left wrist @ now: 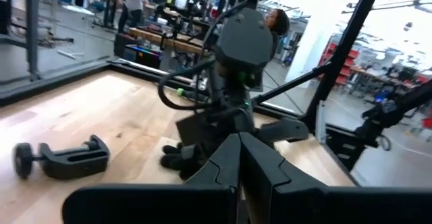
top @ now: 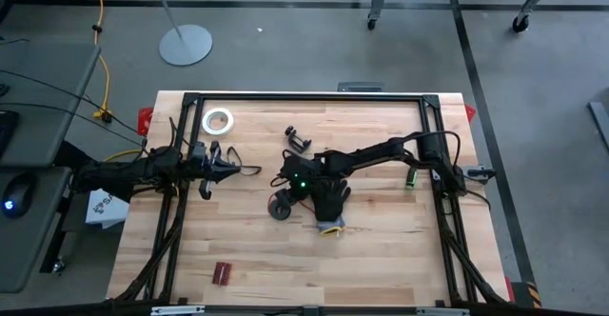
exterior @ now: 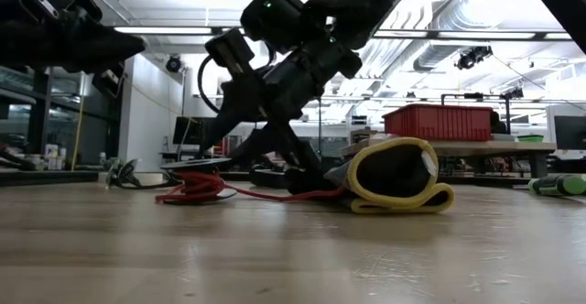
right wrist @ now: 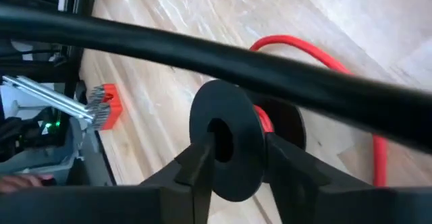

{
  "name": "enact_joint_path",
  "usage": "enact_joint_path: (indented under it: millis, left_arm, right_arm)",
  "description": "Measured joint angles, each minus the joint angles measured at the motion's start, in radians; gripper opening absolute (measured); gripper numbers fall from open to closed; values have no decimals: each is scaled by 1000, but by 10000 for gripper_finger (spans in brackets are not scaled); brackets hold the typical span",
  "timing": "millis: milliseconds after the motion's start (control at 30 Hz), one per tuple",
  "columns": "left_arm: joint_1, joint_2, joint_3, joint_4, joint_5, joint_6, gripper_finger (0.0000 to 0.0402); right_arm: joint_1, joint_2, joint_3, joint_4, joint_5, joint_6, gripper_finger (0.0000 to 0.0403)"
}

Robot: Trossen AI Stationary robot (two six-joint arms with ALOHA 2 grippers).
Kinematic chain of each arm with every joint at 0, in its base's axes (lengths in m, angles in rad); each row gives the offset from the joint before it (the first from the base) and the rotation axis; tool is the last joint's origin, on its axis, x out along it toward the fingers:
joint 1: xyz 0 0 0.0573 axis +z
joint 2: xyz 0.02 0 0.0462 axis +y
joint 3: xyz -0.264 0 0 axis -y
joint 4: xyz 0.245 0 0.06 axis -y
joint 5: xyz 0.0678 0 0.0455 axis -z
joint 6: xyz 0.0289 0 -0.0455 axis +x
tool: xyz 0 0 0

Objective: Coil cords
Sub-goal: Uncoil the orange wire from the spool

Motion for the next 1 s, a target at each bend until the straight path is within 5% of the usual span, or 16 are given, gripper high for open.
enact_joint_path:
  millis: [200,333,667,800,1000]
  left_arm:
    - [0,0,0,0,-16,17,3]
    - [0,1,0,1,-32,-32,3]
    - [0,7,21,312,-116,-775,3]
    - [0,51,164,304,-152,-704,2]
    - [0,276,477,-24,-134,-357,1]
  right_arm:
    - [8,26,0,11,-2,-11,96]
    - [13,26,2,33,-18,-8,21]
    - [12,-61,154,-150,4,-137,1]
    - [-6,-108,290,-286,49,-249,0]
    - [-40,-146,536,-468,202,-400,0]
